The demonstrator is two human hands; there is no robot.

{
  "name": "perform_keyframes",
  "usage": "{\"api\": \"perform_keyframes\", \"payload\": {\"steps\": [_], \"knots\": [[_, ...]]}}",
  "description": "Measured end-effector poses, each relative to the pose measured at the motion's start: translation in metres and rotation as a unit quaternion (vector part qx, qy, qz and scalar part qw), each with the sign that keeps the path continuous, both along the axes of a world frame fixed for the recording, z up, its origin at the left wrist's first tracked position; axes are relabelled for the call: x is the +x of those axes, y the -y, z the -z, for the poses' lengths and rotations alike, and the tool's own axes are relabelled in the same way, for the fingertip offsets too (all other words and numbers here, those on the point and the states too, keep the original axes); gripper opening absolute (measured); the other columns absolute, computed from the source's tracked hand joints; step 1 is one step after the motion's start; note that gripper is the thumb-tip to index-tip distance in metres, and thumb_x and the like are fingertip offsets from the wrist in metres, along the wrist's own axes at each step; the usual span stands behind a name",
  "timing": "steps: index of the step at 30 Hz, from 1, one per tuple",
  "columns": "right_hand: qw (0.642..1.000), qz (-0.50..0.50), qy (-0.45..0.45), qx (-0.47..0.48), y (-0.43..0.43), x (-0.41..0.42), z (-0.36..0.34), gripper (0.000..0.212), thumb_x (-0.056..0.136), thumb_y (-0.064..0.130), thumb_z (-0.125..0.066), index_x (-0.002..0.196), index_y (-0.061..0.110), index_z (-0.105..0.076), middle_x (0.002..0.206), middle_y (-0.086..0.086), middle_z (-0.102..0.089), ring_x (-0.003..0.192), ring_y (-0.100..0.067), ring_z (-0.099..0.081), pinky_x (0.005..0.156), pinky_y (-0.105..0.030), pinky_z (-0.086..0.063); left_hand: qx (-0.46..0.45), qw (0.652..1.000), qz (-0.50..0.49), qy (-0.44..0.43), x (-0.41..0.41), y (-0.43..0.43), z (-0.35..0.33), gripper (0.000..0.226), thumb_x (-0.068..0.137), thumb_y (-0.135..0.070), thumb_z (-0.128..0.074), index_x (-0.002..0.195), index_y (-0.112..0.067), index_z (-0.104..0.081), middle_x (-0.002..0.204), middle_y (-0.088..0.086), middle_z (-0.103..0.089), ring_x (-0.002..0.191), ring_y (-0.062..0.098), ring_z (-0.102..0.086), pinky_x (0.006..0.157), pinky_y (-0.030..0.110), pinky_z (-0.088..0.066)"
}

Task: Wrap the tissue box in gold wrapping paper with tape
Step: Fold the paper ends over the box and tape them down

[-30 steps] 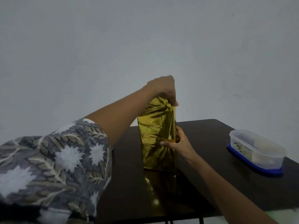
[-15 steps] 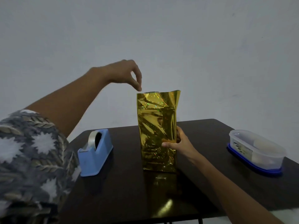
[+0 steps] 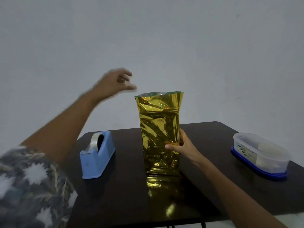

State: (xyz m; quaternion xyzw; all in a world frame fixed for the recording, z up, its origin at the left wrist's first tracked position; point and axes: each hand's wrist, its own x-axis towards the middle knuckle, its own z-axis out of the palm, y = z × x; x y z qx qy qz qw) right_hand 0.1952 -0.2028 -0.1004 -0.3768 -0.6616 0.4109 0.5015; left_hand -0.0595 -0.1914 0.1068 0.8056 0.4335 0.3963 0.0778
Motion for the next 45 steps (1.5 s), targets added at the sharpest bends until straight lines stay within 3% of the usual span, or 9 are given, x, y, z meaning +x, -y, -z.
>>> {"api": "perform_keyframes", "payload": {"steps": [4, 10, 12, 15, 22, 35, 39, 42, 45], "knots": [[1.0, -0.009, 0.006, -0.012, 0.0, -0.002, 0.001, 0.122, 0.031, 0.075, -0.077, 0.135, 0.04, -0.024, 0.12, 0.022, -0.045, 0.116, -0.009, -0.046, 0.096, -0.028, -0.039, -0.282, 0.955, 0.098, 0.005, -0.001, 0.004, 0.105, 0.123, 0.05, -0.049, -0.086, 0.148, -0.031, -0.013, 0.149, 0.004, -0.036, 0.137, 0.017, -0.035, 0.109, 0.037, -0.035], [0.996, -0.022, -0.072, -0.042, 0.011, -0.002, -0.008, 0.128, 0.046, 0.082, -0.066, 0.148, 0.039, -0.004, 0.151, 0.009, -0.024, 0.138, -0.02, -0.03, 0.11, -0.049, -0.031, -0.27, 0.937, 0.089, 0.2, 0.032, -0.007, 0.169, 0.093, 0.056, -0.033, -0.089, 0.134, -0.03, -0.039, 0.126, 0.005, -0.057, 0.109, 0.019, -0.06, 0.08, 0.03, -0.055], [0.987, 0.034, -0.158, -0.026, 0.013, 0.005, -0.018, 0.085, 0.07, 0.072, -0.058, 0.14, 0.035, -0.031, 0.148, 0.007, -0.03, 0.139, -0.022, -0.028, 0.109, -0.052, -0.03, -0.26, 0.938, 0.096, 0.208, 0.033, -0.014, 0.175, 0.107, 0.044, -0.049, -0.09, 0.135, -0.031, -0.038, 0.128, 0.003, -0.056, 0.112, 0.021, -0.058, 0.085, 0.035, -0.055], [0.972, 0.124, -0.198, 0.038, 0.008, 0.008, -0.04, 0.012, 0.094, 0.024, -0.052, 0.102, 0.024, -0.06, 0.12, 0.006, -0.055, 0.124, -0.021, -0.047, 0.095, -0.043, -0.044, -0.262, 0.935, 0.103, 0.216, 0.032, -0.016, 0.176, 0.112, 0.036, -0.057, -0.088, 0.133, -0.035, -0.038, 0.129, -0.004, -0.055, 0.114, 0.018, -0.057, 0.085, 0.036, -0.055], [0.976, 0.115, -0.166, 0.079, 0.007, -0.003, -0.074, 0.011, 0.092, 0.021, -0.057, 0.096, 0.013, -0.063, 0.105, -0.004, -0.062, 0.092, -0.012, -0.06, 0.063, -0.022, -0.055, -0.248, 0.945, 0.099, 0.191, 0.028, -0.013, 0.176, 0.122, 0.035, -0.063, -0.086, 0.14, -0.032, -0.031, 0.138, 0.0, -0.047, 0.122, 0.021, -0.05, 0.084, 0.033, -0.055], [0.996, 0.065, 0.063, 0.022, 0.01, 0.002, -0.115, 0.024, 0.088, 0.035, -0.06, 0.11, 0.028, -0.069, 0.14, 0.008, -0.048, 0.13, -0.016, -0.042, 0.1, -0.054, -0.042, -0.217, 0.954, 0.117, 0.169, 0.033, -0.008, 0.17, 0.087, 0.066, -0.028, -0.084, 0.137, -0.028, -0.034, 0.129, -0.003, -0.052, 0.117, 0.015, -0.054, 0.08, 0.018, -0.052], [0.986, 0.051, 0.161, 0.005, 0.012, 0.0, -0.126, 0.037, 0.089, 0.039, -0.057, 0.125, 0.028, -0.061, 0.148, 0.01, -0.039, 0.133, -0.021, -0.037, 0.098, -0.055, -0.04, -0.211, 0.958, 0.121, 0.152, 0.032, -0.009, 0.17, 0.096, 0.05, -0.049, -0.083, 0.132, -0.034, -0.036, 0.126, -0.007, -0.055, 0.112, 0.009, -0.057, 0.084, 0.018, -0.05], [0.978, 0.041, 0.204, 0.004, 0.012, -0.001, -0.131, 0.037, 0.091, 0.036, -0.056, 0.128, 0.03, -0.058, 0.144, 0.01, -0.042, 0.123, -0.018, -0.043, 0.092, -0.048, -0.041, -0.209, 0.957, 0.12, 0.16, 0.03, -0.01, 0.173, 0.105, 0.041, -0.061, -0.084, 0.132, -0.034, -0.038, 0.125, -0.007, -0.056, 0.112, 0.01, -0.058, 0.091, 0.025, -0.05], [0.979, 0.014, 0.193, 0.071, 0.014, 0.0, -0.131, 0.038, 0.094, 0.029, -0.054, 0.132, 0.027, -0.054, 0.131, 0.007, -0.049, 0.103, 0.001, -0.049, 0.076, -0.009, -0.045, -0.205, 0.96, 0.111, 0.155, 0.029, -0.012, 0.177, 0.107, 0.044, -0.06, -0.084, 0.136, -0.033, -0.036, 0.13, -0.006, -0.054, 0.119, 0.014, -0.054, 0.099, 0.033, -0.047]]}}
